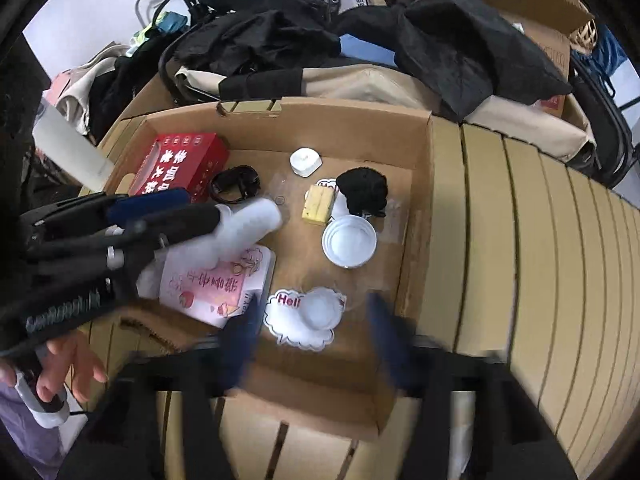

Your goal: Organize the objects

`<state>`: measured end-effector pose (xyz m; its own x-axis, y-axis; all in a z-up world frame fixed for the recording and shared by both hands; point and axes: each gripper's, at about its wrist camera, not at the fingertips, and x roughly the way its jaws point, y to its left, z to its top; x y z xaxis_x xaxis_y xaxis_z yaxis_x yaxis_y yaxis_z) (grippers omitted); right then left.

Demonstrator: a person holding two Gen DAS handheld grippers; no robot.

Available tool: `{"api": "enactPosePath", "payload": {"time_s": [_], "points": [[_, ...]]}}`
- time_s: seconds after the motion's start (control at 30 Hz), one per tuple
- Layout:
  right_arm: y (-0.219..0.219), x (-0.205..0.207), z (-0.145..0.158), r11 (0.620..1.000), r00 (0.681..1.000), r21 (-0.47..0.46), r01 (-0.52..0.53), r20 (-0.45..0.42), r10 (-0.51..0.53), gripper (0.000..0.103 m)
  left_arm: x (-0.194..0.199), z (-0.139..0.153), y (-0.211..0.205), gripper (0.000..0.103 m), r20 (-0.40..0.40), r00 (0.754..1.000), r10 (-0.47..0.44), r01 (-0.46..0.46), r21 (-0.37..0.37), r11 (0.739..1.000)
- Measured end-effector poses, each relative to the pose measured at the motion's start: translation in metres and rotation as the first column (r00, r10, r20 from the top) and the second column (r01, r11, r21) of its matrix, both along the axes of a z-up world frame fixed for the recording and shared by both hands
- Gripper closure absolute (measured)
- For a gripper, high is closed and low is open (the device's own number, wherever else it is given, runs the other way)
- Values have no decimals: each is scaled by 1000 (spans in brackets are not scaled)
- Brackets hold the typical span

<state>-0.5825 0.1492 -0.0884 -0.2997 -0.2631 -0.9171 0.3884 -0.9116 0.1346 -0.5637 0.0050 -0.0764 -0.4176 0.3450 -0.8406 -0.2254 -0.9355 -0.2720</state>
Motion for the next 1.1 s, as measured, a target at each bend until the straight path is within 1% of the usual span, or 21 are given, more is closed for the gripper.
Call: {"api": "enactPosePath", "payload": {"time_s": [0.03,0.07,0.13,0.2,0.23,0.27,0.33,0.37,0.47,0.6,0.7,0.77,0.8,0.83,0.9,0.93,0.97,1.0,1.03,1.07,1.1], "points": [[2,-1,5,1000,1000,-11,1,-13,-1,18,6,11,0,46,-19,1000,-5,4,-13,1000],[4,3,12,1000,1000,-16,5,-21,-5,18,11,21,0,42,-33,999,-5,4,-31,999],[9,14,31,1000,999,-7,26,-37,-27,18,21,45,-3,33,-42,999,11,-14,-75,997],[14,27,56,1000,998,-8,30,-58,-31,18,34,72,-12,30,-45,998,39,-44,-102,994],[16,35,69,999,997,-6,35,-71,-36,18,40,82,-16,26,-45,998,48,-53,-114,992],[19,43,81,999,996,0,38,-85,-38,18,48,94,-22,19,-44,997,59,-64,-132,989],[26,64,108,999,991,14,53,-120,-51,18,66,113,-31,10,-52,996,71,-78,-161,984],[29,70,117,998,990,16,64,-127,-61,18,77,124,-36,9,-58,995,81,-90,-170,981],[39,97,143,995,983,14,98,-156,-95,18,111,147,-44,8,-77,992,98,-108,-153,982],[42,132,161,994,978,16,106,-184,-101,18,153,167,-39,5,-121,990,76,-98,-187,977],[42,158,168,994,975,1,107,-196,-104,18,192,171,-38,5,-161,984,80,-112,-200,973],[42,183,170,996,970,-26,82,-227,-86,18,220,166,-41,1,-208,974,95,-142,-221,965],[43,204,167,998,965,-46,53,-253,-62,18,238,162,-43,1,-249,960,125,-188,-246,951],[43,222,164,998,961,-40,42,-272,-52,18,254,158,-46,1,-282,946,156,-233,-261,937],[44,264,154,999,945,0,47,-325,-45,18,297,144,-53,0,-346,908,238,-340,-275,899],[45,286,149,999,937,0,42,-346,-40,18,321,137,-54,0,-372,894,250,-359,-260,896],[49,310,146,999,930,-21,29,-367,-35,18,345,127,-53,0,-389,894,223,-337,-253,907],[52,335,141,998,923,-60,4,-385,-26,18,362,120,-49,0,-397,898,188,-309,-268,912],[56,358,137,996,916,-93,-16,-401,-23,18,380,111,-45,0,-406,899,163,-299,-299,906],[59,377,131,995,912,-101,0,-409,-42,18,400,104,-41,0,-419,894,156,-313,-338,887],[60,389,127,996,911,-92,22,-408,-58,18,421,97,-38,0,-441,883,159,-334,-356,873]]}}
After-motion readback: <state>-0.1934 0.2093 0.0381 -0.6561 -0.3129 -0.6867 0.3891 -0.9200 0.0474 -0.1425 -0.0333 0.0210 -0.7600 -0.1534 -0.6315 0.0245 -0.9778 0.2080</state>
